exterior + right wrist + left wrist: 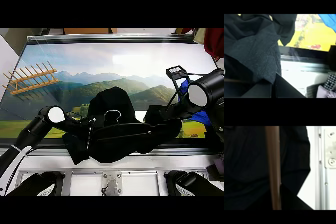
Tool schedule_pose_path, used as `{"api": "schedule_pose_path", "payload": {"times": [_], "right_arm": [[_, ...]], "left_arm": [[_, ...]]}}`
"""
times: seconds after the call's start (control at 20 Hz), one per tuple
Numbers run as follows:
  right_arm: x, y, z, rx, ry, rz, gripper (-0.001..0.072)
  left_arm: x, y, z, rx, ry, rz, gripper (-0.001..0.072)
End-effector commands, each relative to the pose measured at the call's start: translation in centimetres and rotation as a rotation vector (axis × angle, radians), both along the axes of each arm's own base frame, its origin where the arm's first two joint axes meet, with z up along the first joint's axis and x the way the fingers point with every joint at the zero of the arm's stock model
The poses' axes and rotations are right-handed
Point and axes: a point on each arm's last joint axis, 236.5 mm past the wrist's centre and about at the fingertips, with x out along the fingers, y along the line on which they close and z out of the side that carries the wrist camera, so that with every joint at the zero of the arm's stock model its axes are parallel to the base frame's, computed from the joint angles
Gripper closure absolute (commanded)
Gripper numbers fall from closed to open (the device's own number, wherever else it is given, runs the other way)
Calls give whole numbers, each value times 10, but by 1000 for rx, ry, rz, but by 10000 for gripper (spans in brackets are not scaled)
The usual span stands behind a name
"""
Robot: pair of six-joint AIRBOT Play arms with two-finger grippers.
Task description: Fold the clothes and pants, and hang the long-sleeved shirts on hangers.
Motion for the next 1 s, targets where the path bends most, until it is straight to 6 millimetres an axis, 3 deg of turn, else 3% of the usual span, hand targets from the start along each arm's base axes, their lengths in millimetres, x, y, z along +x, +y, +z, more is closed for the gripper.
{"api": "schedule_pose_path", "payload": {"times": [0.0, 0.1, 0.3, 0.5, 0.7, 0.95], "right_arm": [[-3, 15, 5, 18, -10, 48, 697], [-2, 24, 14, 39, -39, 49, 697], [1, 41, 17, 52, -55, 84, 697], [16, 86, 22, 121, -120, 135, 697], [15, 141, 27, 229, -85, 199, 697], [19, 181, 26, 277, -103, 215, 697]], "left_arm": [[5, -2, -12, 22, 46, 56, 693], [3, -7, -20, 22, 93, 59, 692], [5, -18, -15, -35, 93, 58, 693], [5, -18, -12, -39, 81, 56, 692], [6, -18, -12, -41, 75, 61, 693], [7, -18, -12, -41, 74, 62, 692]]}}
